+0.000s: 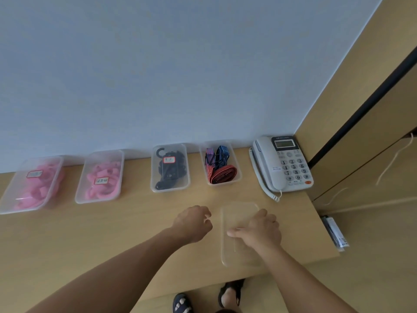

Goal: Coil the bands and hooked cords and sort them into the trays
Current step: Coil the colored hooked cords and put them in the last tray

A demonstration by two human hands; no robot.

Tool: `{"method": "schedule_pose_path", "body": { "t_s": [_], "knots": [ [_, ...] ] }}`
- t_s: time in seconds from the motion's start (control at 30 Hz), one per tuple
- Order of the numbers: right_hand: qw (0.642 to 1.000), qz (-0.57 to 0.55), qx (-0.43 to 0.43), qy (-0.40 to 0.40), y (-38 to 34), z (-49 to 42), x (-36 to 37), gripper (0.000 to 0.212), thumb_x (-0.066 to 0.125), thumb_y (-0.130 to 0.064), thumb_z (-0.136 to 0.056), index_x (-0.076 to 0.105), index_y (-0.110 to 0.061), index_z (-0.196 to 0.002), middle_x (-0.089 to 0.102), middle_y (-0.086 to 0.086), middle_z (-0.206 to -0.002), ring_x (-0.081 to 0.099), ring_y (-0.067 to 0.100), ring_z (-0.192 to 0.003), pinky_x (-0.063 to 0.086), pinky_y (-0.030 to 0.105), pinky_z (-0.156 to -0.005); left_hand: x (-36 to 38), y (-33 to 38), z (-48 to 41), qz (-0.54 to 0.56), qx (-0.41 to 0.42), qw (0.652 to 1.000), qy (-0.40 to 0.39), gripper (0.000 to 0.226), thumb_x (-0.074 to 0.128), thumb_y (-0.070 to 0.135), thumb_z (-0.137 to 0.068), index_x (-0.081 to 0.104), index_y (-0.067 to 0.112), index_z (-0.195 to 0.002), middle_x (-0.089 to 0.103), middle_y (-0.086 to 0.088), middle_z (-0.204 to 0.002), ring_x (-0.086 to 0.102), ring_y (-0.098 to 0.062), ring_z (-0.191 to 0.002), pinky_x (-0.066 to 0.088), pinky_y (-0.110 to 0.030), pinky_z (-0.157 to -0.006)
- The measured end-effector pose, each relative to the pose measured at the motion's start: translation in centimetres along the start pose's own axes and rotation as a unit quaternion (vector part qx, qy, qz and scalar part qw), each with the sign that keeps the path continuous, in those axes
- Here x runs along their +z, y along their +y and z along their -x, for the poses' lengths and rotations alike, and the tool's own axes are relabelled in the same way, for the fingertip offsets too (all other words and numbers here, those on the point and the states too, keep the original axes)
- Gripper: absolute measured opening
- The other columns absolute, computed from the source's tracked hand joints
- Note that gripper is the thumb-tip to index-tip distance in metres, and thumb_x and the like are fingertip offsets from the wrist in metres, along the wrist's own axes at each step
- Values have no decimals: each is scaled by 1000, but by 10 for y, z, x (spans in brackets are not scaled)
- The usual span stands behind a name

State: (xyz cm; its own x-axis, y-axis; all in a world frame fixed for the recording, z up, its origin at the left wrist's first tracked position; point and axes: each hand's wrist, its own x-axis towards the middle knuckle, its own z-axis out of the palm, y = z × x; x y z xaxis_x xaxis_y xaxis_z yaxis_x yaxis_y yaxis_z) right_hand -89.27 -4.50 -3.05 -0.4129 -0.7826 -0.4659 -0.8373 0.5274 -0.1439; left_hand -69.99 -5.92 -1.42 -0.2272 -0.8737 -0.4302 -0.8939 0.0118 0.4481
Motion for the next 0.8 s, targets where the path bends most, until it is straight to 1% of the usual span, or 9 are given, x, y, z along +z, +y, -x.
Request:
{"method": "schedule_pose_path", "body": {
  "t_s": [0.1,0.23,0.3,0.4,0.47,0.53,0.63,0.7,0.8],
  "knots": [
    [999,-46,5,3,4,-1,-1,103,83,-64,-49,37,-9,-124,45,10,-125,52,28,-116,45,34,-81,-5,-1,-4,12,-12,1000,3,35,49,30,-96,59,22,-128,62,2,-126,58,-19,-114,50,-33,-95],
    [978,-200,-43,28,8,-5,-8,62,81,-40,-71,43,-13,-112,50,3,-113,62,21,-85,47,27,-62,-14,2,-14,27,-33,999,-5,37,49,34,-96,58,21,-129,63,0,-126,58,-20,-113,50,-32,-93],
    [952,-298,-63,-10,3,-7,-19,42,78,-27,-78,49,-12,-104,59,3,-103,63,18,-81,51,26,-66,-20,8,-20,26,-44,999,-13,39,47,37,-97,60,17,-128,63,-2,-125,59,-22,-112,50,-34,-91],
    [902,-398,-118,-118,-9,-8,-50,32,77,-16,-81,53,-8,-100,62,2,-70,55,12,-50,43,23,-46,-32,16,-30,63,-58,996,-17,38,45,37,-97,68,7,-105,69,-10,-106,66,-26,-96,55,-37,-81],
    [890,-405,-156,-141,-22,-14,-72,28,75,-13,-83,53,-8,-99,57,-2,-55,45,10,-38,35,18,-37,-41,18,-38,153,-58,987,-7,37,44,34,-98,66,6,-88,71,-7,-86,71,-17,-74,56,-25,-61],
    [893,-396,-185,-111,-42,-27,-91,26,75,-12,-84,54,-7,-98,61,3,-62,44,10,-36,34,18,-37,-55,21,-43,220,-58,973,39,38,44,33,-100,60,12,-73,68,0,-72,64,-6,-52,44,-15,-43],
    [892,-390,-211,-92,-80,-57,-106,25,75,-13,-85,53,-8,-96,66,9,-84,53,7,-40,39,19,-39,-82,23,-62,252,-71,956,132,38,46,29,-99,56,12,-66,65,-4,-67,63,-15,-55,55,-28,-57],
    [897,-379,-215,-75,-101,-81,-107,26,76,-20,-83,52,-15,-93,65,8,-90,63,10,-57,43,20,-42,-94,21,-76,249,-86,953,149,34,47,24,-97,62,5,-73,65,-10,-70,66,-27,-67,59,-40,-70],
    [911,-330,-227,-96,-120,-111,-99,30,76,-33,-79,49,-23,-89,63,9,-86,59,22,-65,44,29,-54,-96,18,-96,203,-134,959,145,29,49,23,-94,58,10,-69,60,-5,-64,58,-23,-60,51,-33,-60]
  ]
}}
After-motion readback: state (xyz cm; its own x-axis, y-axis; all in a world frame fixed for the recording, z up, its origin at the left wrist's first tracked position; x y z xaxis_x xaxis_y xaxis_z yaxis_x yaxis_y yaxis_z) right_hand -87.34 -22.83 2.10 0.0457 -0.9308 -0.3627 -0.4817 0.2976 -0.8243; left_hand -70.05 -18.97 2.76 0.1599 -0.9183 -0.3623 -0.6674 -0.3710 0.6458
